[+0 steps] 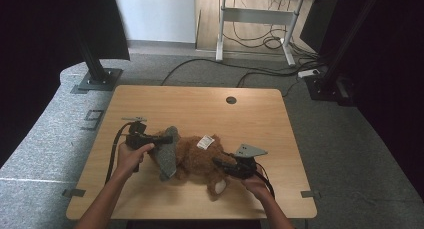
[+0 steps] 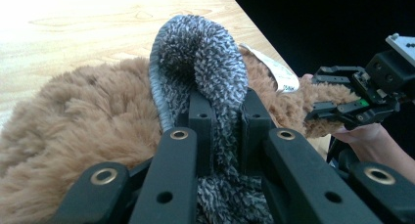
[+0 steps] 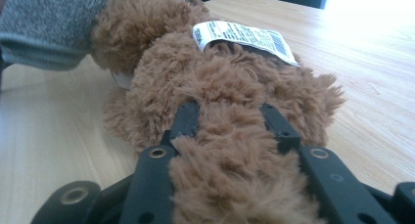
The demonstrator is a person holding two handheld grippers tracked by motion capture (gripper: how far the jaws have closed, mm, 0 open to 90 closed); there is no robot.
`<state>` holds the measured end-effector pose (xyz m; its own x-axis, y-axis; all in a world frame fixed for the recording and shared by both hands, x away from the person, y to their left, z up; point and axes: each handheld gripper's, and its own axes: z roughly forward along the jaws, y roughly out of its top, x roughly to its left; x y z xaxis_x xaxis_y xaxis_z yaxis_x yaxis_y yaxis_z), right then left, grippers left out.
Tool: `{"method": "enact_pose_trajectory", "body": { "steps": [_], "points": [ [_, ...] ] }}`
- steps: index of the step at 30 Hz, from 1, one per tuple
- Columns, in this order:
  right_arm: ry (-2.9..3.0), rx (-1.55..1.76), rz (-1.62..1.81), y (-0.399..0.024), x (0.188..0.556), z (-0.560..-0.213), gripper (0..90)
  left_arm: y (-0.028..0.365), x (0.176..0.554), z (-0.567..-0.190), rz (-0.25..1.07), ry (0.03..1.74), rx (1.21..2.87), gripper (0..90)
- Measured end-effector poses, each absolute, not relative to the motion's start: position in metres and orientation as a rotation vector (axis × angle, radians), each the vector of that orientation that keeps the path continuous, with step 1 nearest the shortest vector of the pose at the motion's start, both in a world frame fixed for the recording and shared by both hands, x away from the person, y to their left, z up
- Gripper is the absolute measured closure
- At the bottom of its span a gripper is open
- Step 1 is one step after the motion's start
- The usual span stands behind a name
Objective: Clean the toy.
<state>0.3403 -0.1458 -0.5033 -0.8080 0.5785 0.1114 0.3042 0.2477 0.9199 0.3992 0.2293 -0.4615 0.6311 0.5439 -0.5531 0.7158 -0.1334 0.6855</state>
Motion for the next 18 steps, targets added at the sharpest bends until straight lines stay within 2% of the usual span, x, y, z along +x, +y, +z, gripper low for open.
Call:
{"method": "enact_pose_trajectory", "body": {
  "steps": [8,14,18],
  "points": [
    [2.234,0.851,1.613,-0.146,0.341,-0.490,50.7,0.230,0.387,-0.467,-0.188,1.006,1.795,79.6],
    [2.138,0.909,1.663,-0.148,0.349,-0.458,44.2,0.227,0.386,-0.468,-0.184,1.007,1.802,79.8],
    [2.181,0.931,1.628,-0.130,0.362,-0.442,42.1,0.226,0.384,-0.468,-0.184,1.004,1.806,79.8]
  ]
}}
